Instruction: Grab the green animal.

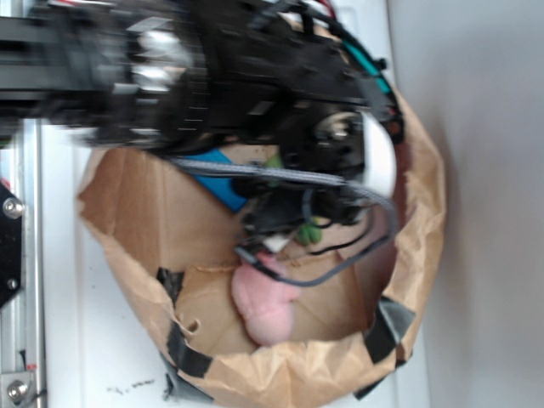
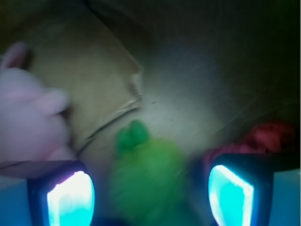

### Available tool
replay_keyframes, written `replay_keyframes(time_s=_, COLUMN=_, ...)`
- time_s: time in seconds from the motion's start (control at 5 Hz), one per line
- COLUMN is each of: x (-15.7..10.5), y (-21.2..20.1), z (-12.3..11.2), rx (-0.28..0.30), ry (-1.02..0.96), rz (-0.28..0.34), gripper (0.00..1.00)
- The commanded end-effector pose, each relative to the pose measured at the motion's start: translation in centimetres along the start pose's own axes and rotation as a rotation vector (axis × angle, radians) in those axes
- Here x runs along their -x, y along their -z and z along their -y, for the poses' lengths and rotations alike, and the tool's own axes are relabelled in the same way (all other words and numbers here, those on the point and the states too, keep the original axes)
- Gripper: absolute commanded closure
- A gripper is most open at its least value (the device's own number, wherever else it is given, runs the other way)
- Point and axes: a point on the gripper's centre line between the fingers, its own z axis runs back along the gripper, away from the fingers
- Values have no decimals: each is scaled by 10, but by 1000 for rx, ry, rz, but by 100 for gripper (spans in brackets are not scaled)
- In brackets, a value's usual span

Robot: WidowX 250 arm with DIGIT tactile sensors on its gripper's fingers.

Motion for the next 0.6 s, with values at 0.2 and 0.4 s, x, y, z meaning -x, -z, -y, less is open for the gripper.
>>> replay_keyframes(time_s=0.2, x=-15, y=17, z=4, rx=-32, ry=26, rz=19, gripper=0)
replay_keyframes(time_s=0.4, x=-15, y=15, z=1, rx=-10, ry=45, rz=-1, gripper=0)
